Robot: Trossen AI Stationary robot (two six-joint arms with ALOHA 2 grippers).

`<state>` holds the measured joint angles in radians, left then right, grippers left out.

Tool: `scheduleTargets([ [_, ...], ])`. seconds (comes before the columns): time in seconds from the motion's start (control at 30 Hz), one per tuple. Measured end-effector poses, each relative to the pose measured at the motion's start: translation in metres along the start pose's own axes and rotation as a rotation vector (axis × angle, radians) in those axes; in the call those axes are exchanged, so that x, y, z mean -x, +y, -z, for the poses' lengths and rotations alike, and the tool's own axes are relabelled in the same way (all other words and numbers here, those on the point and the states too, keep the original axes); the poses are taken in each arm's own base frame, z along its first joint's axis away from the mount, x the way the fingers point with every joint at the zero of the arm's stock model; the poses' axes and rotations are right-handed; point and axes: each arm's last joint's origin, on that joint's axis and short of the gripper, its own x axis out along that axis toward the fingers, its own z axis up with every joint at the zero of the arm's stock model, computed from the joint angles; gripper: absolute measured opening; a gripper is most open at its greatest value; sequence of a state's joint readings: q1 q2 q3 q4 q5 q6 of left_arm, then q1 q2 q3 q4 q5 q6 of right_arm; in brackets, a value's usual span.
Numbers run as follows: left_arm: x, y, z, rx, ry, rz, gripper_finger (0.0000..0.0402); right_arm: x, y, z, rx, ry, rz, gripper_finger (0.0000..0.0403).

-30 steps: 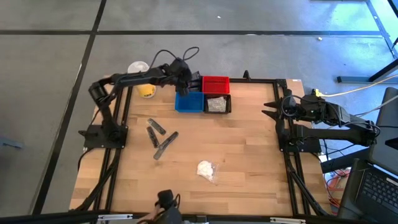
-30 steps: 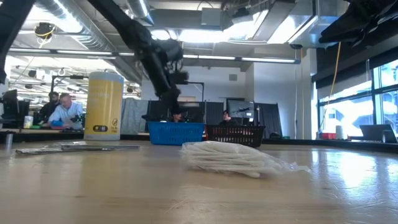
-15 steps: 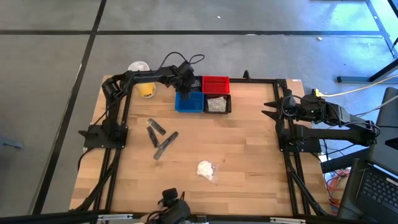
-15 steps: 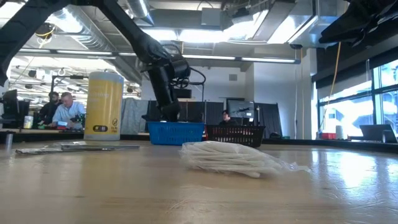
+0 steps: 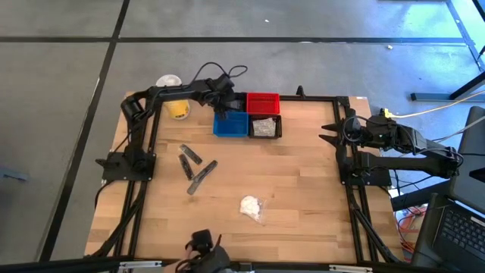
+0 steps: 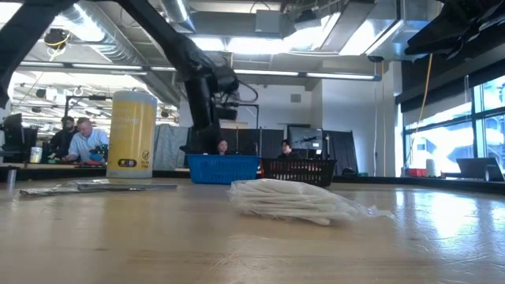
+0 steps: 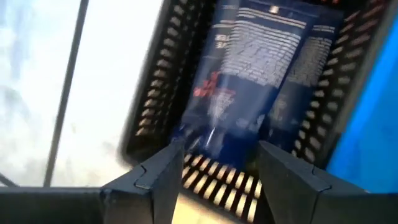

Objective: Pick & Place Travel size toiletries
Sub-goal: Put the comb into the blue bin

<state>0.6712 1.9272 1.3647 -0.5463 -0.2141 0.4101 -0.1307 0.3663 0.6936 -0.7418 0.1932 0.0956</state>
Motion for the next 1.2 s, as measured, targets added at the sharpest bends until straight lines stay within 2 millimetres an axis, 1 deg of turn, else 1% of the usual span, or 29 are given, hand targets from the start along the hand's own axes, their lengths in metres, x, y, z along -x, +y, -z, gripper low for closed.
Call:
scheduleTargets([
  [0.13,0.035,0.006,-0.004,0.019,-0.079,-0.015,0.0195,0.0,0.0,0.0,0.0,0.0,0.0,0.016],
  [0.27,0.078,0.004,-0.007,0.081,-0.2,0.049,0.0191,0.0,0.0,0.0,0.0,-0.001,0.0,0.0153],
  [0.33,0.099,-0.001,-0.005,0.1,-0.229,0.093,0.0189,0.0,0.0,0.0,0.0,0.0,0.0,0.0149],
  [0.43,0.125,-0.013,0.002,0.132,-0.228,0.17,0.0187,0.0,0.0,0.0,0.0,0.0,0.0,0.0145],
  [0.57,0.154,-0.037,0.013,0.117,-0.173,0.271,0.0186,0.0,0.0,0.0,0.0,0.0,0.0,0.0139],
  [0.7,0.173,-0.065,0.019,0.125,-0.114,0.342,0.0186,0.0,0.0,0.0,0.0,0.0,0.0,0.0133],
  [0.87,0.187,-0.103,0.024,0.177,-0.017,0.399,0.0186,0.0,0.0,0.0,0.0,0.0,0.0,0.0127],
  [1.07,0.208,-0.15,0.029,0.074,-0.041,0.383,0.0186,0.0,0.0,0.0,0.0,0.0,0.0,0.012],
  [1.2,0.219,-0.173,0.034,0.08,-0.064,0.334,0.0187,0.0,0.0,0.0,0.0,0.0,0.0,0.0115],
])
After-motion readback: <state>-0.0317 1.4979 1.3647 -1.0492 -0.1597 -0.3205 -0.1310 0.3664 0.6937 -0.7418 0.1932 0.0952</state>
